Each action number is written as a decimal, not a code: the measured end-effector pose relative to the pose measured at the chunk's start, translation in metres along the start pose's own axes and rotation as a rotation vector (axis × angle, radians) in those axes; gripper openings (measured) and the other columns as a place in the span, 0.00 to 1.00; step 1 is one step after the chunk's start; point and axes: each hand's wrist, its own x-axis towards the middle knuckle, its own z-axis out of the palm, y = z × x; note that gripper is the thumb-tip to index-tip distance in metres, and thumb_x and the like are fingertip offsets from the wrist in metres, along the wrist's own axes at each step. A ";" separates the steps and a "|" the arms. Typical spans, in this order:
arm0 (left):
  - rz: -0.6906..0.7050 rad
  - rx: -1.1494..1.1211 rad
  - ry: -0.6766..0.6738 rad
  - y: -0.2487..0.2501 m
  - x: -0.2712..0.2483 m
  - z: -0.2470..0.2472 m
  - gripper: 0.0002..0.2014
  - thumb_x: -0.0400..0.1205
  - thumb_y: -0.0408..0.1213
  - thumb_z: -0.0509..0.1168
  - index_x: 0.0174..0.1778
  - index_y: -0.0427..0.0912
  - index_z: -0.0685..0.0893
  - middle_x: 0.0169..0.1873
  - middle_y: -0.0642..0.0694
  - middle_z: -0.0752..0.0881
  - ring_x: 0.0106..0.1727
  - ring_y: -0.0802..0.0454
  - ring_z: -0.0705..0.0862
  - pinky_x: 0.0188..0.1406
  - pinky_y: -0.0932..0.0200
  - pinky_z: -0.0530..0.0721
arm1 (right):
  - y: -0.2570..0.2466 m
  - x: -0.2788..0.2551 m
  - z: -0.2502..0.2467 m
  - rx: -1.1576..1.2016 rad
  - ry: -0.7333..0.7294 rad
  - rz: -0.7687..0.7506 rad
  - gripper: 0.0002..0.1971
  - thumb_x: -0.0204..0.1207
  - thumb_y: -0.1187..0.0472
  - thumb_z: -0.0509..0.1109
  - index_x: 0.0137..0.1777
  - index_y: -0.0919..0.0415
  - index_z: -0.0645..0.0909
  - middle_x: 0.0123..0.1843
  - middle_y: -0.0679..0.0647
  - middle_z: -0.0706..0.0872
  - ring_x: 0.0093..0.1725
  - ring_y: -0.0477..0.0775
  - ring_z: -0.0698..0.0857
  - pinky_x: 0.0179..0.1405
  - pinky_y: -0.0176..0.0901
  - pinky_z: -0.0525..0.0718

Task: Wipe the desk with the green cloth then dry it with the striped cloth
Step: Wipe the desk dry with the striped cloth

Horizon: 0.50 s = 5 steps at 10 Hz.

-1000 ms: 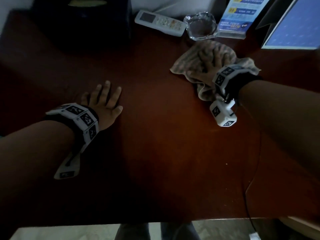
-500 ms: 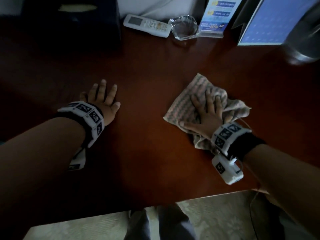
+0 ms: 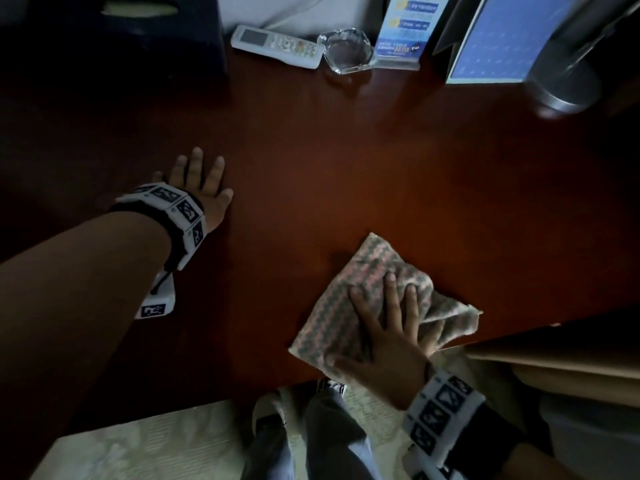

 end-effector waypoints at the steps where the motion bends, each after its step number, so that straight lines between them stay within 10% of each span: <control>1: 0.010 -0.048 0.034 -0.002 0.003 0.004 0.28 0.86 0.57 0.40 0.82 0.58 0.40 0.83 0.50 0.36 0.83 0.47 0.37 0.80 0.39 0.41 | -0.031 0.022 -0.006 -0.021 0.009 -0.055 0.50 0.58 0.18 0.57 0.72 0.22 0.26 0.75 0.45 0.14 0.73 0.59 0.17 0.66 0.84 0.32; 5: 0.124 -0.013 0.087 -0.007 0.001 0.007 0.30 0.88 0.52 0.40 0.83 0.48 0.39 0.82 0.44 0.35 0.82 0.41 0.35 0.79 0.33 0.39 | -0.097 0.046 0.006 -0.129 0.100 -0.365 0.46 0.63 0.20 0.55 0.77 0.26 0.36 0.81 0.45 0.24 0.78 0.58 0.22 0.61 0.85 0.26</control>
